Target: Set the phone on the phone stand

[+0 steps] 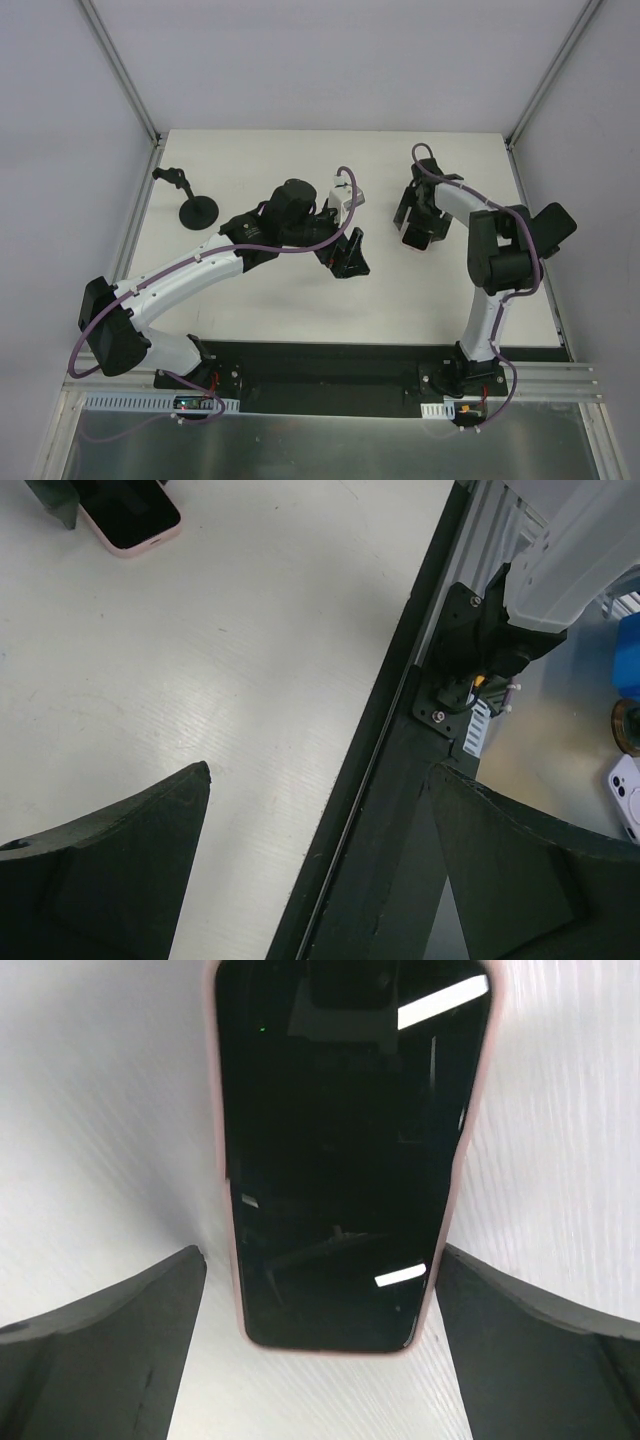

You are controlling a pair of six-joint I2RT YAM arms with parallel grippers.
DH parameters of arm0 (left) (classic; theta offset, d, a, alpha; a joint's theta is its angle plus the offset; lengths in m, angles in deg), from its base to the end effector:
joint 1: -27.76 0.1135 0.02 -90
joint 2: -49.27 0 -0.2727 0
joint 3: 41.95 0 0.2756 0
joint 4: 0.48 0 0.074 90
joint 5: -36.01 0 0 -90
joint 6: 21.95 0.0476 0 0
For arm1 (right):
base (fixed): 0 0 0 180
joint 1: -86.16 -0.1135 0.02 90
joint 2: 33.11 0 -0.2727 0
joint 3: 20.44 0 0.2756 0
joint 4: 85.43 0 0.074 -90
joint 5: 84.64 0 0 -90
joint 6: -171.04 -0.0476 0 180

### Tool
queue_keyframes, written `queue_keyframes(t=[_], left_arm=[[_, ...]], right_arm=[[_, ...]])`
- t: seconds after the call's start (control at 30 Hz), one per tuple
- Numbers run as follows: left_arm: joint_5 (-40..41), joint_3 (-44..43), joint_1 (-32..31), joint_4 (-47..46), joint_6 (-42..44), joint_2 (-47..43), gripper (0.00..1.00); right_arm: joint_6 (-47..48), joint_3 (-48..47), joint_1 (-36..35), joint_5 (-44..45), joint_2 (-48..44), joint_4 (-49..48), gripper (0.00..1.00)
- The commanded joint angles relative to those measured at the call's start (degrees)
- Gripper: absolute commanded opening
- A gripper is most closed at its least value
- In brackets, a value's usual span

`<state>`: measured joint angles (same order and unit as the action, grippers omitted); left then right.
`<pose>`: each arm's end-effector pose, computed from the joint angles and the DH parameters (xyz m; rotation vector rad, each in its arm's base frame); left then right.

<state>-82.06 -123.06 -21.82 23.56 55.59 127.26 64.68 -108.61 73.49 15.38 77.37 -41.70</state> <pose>0.2078 -0.2785 0.3538 0.9878 1.8327 -1.1674 0.4111 0.0839 0.1539 0.1368 2.6899 -0.0853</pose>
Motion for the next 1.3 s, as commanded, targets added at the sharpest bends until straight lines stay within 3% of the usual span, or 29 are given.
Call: queue_keyframes(t=[0.0, 0.37, 0.47, 0.57, 0.6, 0.67, 0.83, 0.9, 1.0, 1.03, 1.07, 1.1, 1.17, 1.2, 1.23, 1.27], left_arm=[[-0.49, -0.46, -0.78, -1.71, -0.36, 0.31, 0.89], [-0.23, -0.81, -0.78, -1.0, -0.1, 1.37, 0.88], [0.47, -0.81, -0.78, -0.92, 0.25, 1.11, 0.88], [0.92, -0.81, -0.78, -0.83, 0.34, 0.49, 0.88], [0.92, -0.9, -0.78, -0.74, 0.34, 0.32, 0.88], [0.83, -0.9, -0.78, -0.74, 0.34, -0.04, 0.88], [5.04, -0.02, -0.78, -0.83, 0.43, -0.48, 0.88], [6.8, 0.33, -0.78, -0.83, 0.6, -1.35, 0.88], [9.43, 0.86, -0.52, -1.0, 0.95, -2.58, 0.88], [10.05, 0.86, -0.17, -1.0, 0.96, -2.85, 0.89], [9.88, 0.77, 0.01, -0.92, 0.96, -3.11, 0.88], [9.45, 0.77, 0.19, -1.0, 0.69, -3.55, 0.88], [9.09, 1.03, 0.28, -1.35, 0.43, -3.9, 0.89], [9.26, 1.21, 0.28, -1.53, 0.25, -4.17, 0.89], [9.61, 1.38, 0.28, -1.71, 0.17, -4.08, 0.89], [9.71, 1.38, 0.28, -1.62, 0.34, -4.17, 0.89]], right_arm=[[0.46, -9.03, 1.68, 0.35, 5.53, 6.61, 0.97], [-2.89, -11.07, 3.79, -1.75, 7.65, 11.47, 0.96], [-2.36, -12.73, 4.93, -3.94, 8.61, 11.64, 0.84], [-0.35, -14.49, 5.63, -5.97, 9.93, 11.65, 0.4], [0.1, -14.93, 5.55, -6.33, 10.02, 10.86, 0.16], [1.24, -12.23, 5.11, -7.99, 6.96, 7.8, 0.02], [5.1, 9.26, 0.64, -9.05, -14.18, -16.79, 0.01], [7.12, 13.35, -0.16, -11.95, -18.17, -25.31, 0.01], [7.31, 11.8, -0.25, -12.84, -19.6, -22.05, 0.01], [7.05, 9.43, -0.51, -11.7, -18.9, -19.93, 0.01], [6.87, 8.37, -0.6, -10.39, -18.55, -16.34, 0.1], [6.35, 7.57, -0.61, -7.85, -18.02, -15.0, 0.44], [5.73, 3.11, -0.43, -4.77, -15.74, -8.35, 0.72], [5.9, 0.82, -0.52, -3.97, -13.12, -5.78, 0.92], [6.68, -1.46, -0.52, -3.26, -11.44, -3.23, 0.99], [6.87, -7.67, -0.52, -1.86, -9.25, 2.97, 0.97]])
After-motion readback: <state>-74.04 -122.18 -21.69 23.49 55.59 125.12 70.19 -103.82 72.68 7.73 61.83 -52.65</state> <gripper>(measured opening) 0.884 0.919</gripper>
